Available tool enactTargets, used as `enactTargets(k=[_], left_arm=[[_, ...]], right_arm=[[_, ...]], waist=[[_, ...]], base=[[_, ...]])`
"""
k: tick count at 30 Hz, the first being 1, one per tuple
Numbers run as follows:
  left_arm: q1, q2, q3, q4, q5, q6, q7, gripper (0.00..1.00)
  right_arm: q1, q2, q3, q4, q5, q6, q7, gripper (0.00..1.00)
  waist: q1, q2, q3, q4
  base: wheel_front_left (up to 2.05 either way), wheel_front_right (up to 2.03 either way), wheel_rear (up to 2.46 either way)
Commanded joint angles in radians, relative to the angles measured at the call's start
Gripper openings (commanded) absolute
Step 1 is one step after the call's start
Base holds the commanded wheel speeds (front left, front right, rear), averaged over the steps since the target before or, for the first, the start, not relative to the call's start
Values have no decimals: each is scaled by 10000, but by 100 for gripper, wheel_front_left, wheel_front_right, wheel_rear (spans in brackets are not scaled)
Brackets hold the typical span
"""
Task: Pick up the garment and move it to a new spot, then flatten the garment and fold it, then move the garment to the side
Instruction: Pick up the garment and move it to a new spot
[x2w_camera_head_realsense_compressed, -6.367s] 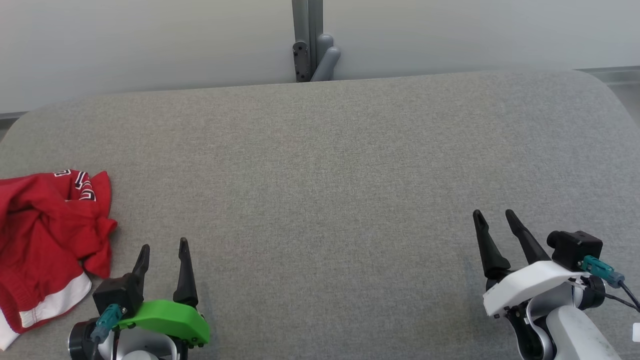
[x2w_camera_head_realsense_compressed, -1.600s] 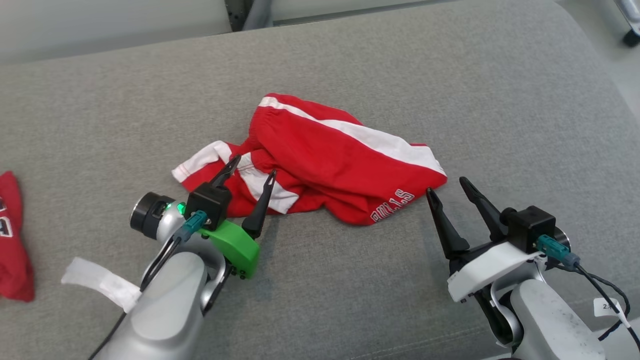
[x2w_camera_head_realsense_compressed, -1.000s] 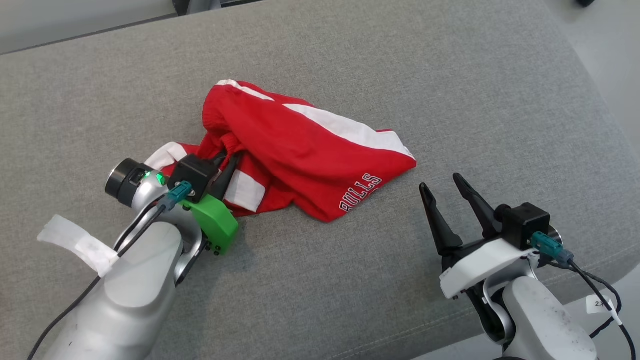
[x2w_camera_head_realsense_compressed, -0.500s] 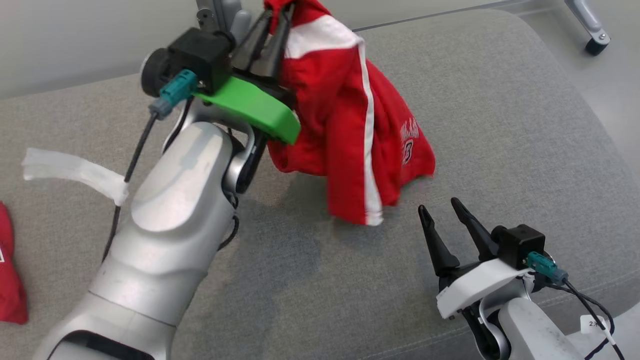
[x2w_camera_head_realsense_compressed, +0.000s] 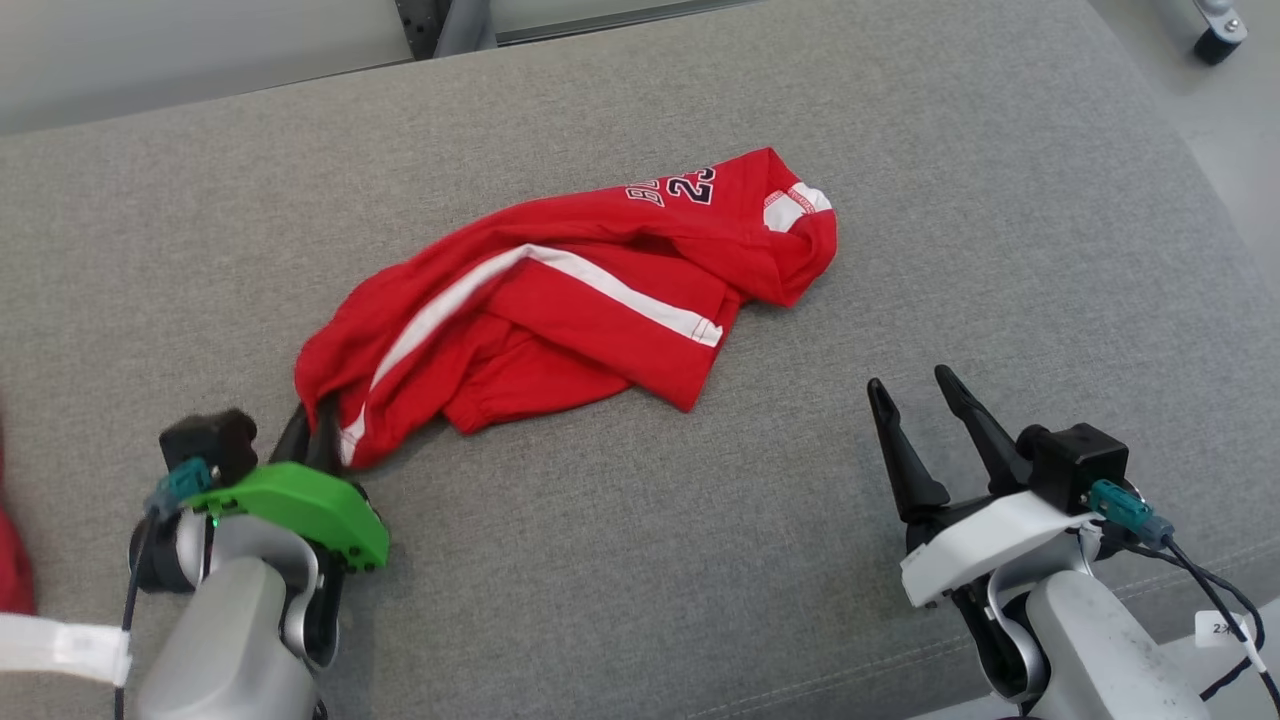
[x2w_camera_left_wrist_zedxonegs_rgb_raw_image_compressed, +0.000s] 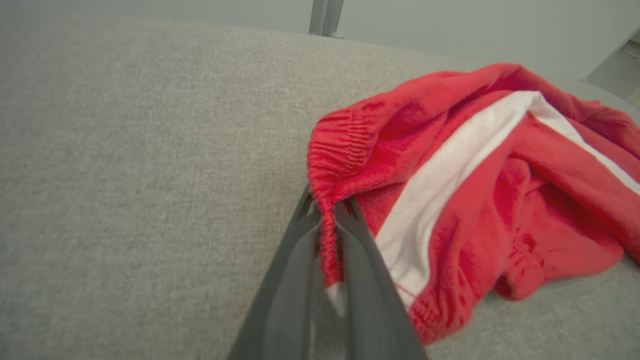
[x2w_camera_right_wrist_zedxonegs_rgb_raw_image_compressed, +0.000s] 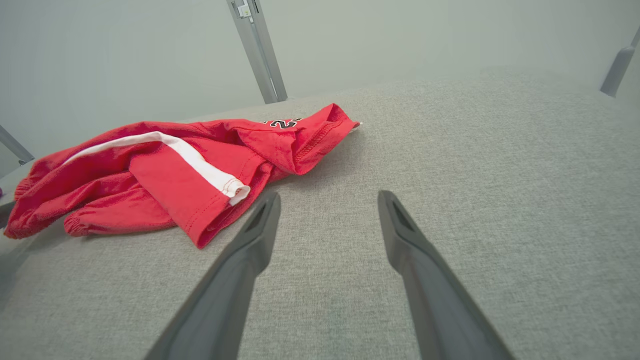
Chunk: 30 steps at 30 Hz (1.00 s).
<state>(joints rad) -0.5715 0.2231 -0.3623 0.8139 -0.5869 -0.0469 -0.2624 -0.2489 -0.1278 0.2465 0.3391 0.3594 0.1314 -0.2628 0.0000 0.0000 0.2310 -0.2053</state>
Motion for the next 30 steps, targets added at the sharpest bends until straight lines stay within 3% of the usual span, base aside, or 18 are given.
enactTargets(k=[1,2,8,12,20,29,30], left_arm=[[632,-149,405,-210,-178,-281,-35,80],[954,-184,656,-314,-115,-332,-35,100],[2544,-753,2316,-1674,961,-49,-25,100],[2967,-1237,2955,-2719,1909,-160,-22,100],[2908,-1698,2776,-3567,2915,-546,-23,100],[2907,-1717,2380,-3694,2565,-555,-23,100],[2899,-1719,2354,-3720,2552,-540,-23,100]], right_arm=[[-9,-112,-102,20,10,-14,-29,100],[22,-164,-138,22,-29,-14,-29,100],[193,-231,59,77,-47,-14,-29,100],[-81,-233,395,226,344,-14,-29,100],[-1181,-367,1455,1606,1436,-12,-29,100],[-1703,-363,1715,2726,1913,-12,-29,100],[-1735,-397,1757,2765,1915,-12,-29,87]], waist=[[0,0,-114,203],[0,0,-206,284],[0,0,-787,840],[0,0,-578,1345],[0,0,331,2420],[0,0,520,2865],[0,0,536,2881]], base=[[0,0,0],[0,0,0],[0,0,0],[0,0,0],[0,0,0],[0,0,0],[0,0,0]])
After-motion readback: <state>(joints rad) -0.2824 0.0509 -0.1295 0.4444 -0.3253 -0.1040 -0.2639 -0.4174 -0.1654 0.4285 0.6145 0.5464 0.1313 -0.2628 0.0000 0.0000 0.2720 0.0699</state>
